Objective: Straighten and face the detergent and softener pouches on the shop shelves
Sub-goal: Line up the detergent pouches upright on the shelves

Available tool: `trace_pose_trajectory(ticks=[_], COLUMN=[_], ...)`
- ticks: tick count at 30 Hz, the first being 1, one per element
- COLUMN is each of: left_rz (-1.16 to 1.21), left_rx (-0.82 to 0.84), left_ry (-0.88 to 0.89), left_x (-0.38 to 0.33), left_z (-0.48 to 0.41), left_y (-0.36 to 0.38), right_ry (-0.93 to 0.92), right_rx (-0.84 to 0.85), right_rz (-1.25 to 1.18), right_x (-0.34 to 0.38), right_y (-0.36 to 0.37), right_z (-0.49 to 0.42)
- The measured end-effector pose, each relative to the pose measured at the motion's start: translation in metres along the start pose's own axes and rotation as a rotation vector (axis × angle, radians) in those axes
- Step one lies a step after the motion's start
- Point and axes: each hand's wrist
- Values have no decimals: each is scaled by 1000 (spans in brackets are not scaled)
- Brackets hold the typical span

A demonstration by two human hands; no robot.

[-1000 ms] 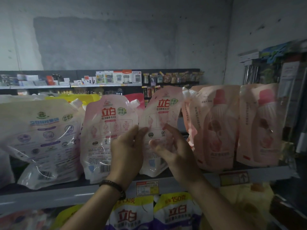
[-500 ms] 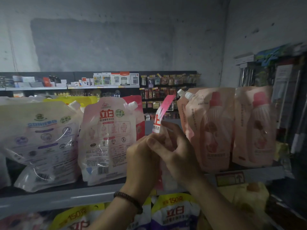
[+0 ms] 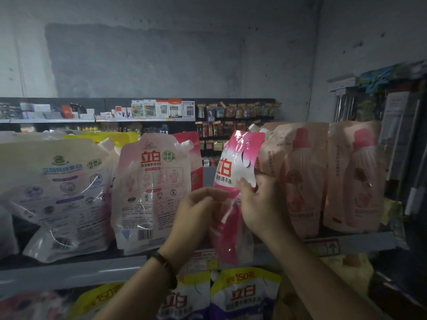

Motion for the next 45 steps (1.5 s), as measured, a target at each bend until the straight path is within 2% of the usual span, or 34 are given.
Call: trace_pose_trajectory(ticks=[1, 4, 8, 12, 17, 21, 34, 40, 42, 45], left_rz=[22, -137, -171, -21, 40, -56, -385, -527, -597, -581], left_rx=[-44, -128, -57, 33, 51, 49, -198, -272, -305, -340], left_ry=[-79, -117, -247, -349, -413, -347, -31, 13, 47, 88], left_x=[0, 13, 24, 17, 24, 29, 66, 46, 38, 31], left_z=[-7, -30, -54, -56, -59, -62, -68, -54, -48, -41], left_y=[-1, -5, -6, -2, 1, 1, -27, -35, -36, -36], right_ry=[2, 6, 44, 87, 111, 127, 27, 57, 40, 9], right_rx=[8, 33, 58, 104, 131, 142, 85, 39, 28, -7], right_rz=[-3, -50, -125, -237, -328, -320, -130, 73, 180, 389], right_x=[-1, -1, -4, -8, -19, -20, -28, -27, -24, -21], right_y=[-2, -9, -15, -17, -20, -25, -38, -41, -41, -42], right_z=[1, 2, 0, -3, -13, -24, -54, -60, -59, -58])
Point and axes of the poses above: each hand's wrist, its own z-axis away from the middle knuckle, its own y-axis out of the palm, x = y × z, and after that the axes turned 5 degrees about -z, right-handed
